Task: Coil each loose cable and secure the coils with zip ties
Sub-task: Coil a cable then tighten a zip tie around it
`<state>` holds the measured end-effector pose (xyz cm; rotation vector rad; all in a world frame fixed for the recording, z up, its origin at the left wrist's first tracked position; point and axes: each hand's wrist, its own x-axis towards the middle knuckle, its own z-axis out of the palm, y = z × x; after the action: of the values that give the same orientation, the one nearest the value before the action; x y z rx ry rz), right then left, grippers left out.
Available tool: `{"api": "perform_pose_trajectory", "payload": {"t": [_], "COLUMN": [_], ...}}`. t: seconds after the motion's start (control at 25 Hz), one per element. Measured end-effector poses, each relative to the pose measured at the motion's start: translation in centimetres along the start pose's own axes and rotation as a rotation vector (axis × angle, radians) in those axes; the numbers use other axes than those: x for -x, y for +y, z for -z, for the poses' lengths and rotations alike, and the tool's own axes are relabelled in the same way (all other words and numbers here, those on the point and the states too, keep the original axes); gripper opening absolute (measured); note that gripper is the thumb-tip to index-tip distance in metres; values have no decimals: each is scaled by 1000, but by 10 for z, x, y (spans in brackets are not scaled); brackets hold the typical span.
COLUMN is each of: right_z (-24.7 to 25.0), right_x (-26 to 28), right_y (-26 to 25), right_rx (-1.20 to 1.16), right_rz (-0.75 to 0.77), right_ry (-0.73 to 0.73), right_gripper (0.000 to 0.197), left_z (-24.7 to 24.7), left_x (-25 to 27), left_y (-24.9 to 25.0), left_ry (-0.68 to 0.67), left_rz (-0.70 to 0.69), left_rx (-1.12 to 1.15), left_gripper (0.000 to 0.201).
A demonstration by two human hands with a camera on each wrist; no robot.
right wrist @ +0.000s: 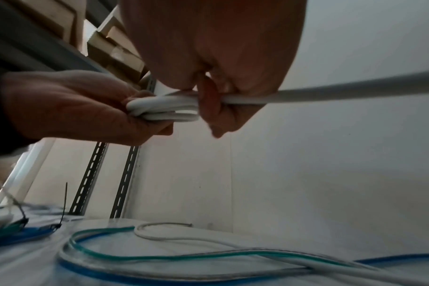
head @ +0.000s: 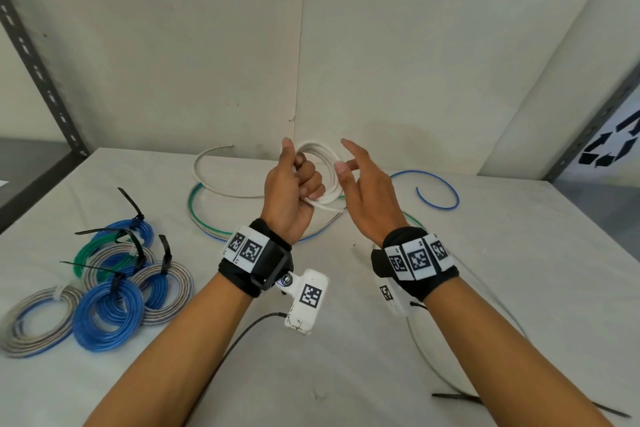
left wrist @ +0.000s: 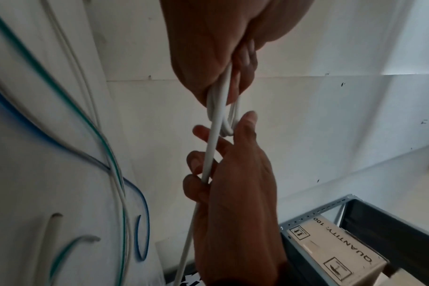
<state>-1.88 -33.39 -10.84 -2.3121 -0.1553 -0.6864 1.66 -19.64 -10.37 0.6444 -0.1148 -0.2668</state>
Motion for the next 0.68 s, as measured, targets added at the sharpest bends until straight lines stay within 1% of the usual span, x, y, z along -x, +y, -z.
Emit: {"api": "perform_pose_trajectory", "payload": {"t": [0.08,0.12,0.24,0.32,0.4,0.44,0.48,0.52,0.6,0.64,0.68], "right_z": [-3,-5,-8,-11,-11,-9,-3,5,21,28,34], "right_x": [1,1,2,2,3,4,4,4,3,1,-2], "right_y": [1,2,6,6,1,-1,-1,1,12,19,25], "right_rx": [-24,-22,4,28,45,37,22,-10,-102,-119,-87], "right_rz": [67,97,134,143,151,139,105,54,-46,-71,-90], "right_ry": [-73,-69,27,52,46,11,-60,-156,-323,-370,-390], "right_gripper": [45,43,36,32,29,29,30,33,29,29,33], "left_z": [3,3,3,4,5,5,7,10,19,24,28], "left_x": [0,0,0,1,3,2,0,-3,-9,-13,-14], "left_y": [0,0,1,1,0,2,7,14,33,43,48], "left_ry": [16,20,19,26,35,44,64,95,183,223,255], "left_rz": [26,39,65,94,112,108,88,55,-22,-59,-83], "left_rx": [-80,-115,-179,-210,-218,-223,-235,-241,-204,-178,-169], "left_gripper": [46,48,51,53,53,53,53,53,55,56,57]}}
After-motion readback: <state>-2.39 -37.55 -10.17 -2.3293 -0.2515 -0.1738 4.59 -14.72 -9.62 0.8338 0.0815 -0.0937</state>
